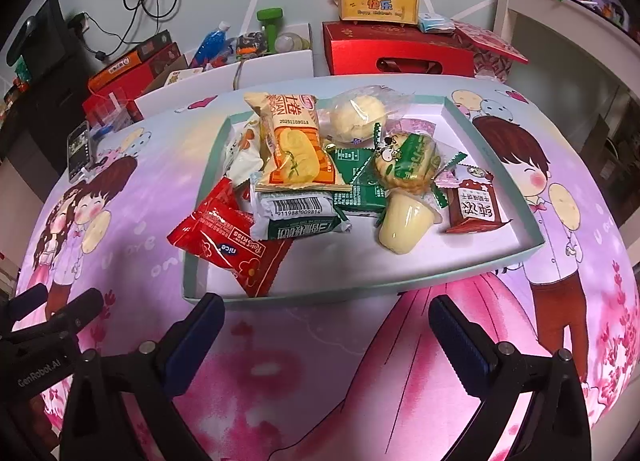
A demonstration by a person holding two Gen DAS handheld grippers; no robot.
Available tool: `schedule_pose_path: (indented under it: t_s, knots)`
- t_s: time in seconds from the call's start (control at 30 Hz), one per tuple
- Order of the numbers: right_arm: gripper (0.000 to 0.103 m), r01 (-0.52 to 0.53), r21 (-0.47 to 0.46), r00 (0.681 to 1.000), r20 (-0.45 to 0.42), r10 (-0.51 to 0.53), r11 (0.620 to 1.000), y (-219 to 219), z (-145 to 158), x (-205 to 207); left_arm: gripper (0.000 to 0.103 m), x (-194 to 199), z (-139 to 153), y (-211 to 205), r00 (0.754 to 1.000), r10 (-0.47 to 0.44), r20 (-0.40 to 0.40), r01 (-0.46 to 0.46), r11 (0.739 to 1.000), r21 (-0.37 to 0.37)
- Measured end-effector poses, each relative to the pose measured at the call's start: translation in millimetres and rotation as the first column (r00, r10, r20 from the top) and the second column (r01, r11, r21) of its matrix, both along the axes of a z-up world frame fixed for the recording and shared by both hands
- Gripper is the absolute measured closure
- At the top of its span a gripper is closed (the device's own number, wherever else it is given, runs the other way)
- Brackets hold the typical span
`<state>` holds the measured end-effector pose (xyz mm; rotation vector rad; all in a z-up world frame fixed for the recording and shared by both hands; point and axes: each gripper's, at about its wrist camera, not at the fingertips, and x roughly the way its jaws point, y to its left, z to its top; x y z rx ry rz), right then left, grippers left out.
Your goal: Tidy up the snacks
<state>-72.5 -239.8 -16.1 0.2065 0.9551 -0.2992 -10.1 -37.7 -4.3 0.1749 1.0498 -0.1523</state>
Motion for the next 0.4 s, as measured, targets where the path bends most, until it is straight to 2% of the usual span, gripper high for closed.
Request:
schedule_pose_path:
  t_s: [0.27, 0.4]
  knots:
    - [0.000, 0.000, 0.001, 1.000, -0.001, 0.000, 1.000, -1.1, -0.1, -0.6, 0.005, -0.5, -0.9, -0.9, 1.000, 0.006, -0.002, -0.006, 1.000, 0.012]
    - [0.000, -0.001, 0.001, 1.000, 0.000, 0.001, 1.000, -1.1, 0.0, -0.7, 0.005, -4.0, 4.0, -1.7, 0.999, -0.007, 0.034, 0.006, 1.000, 0.016]
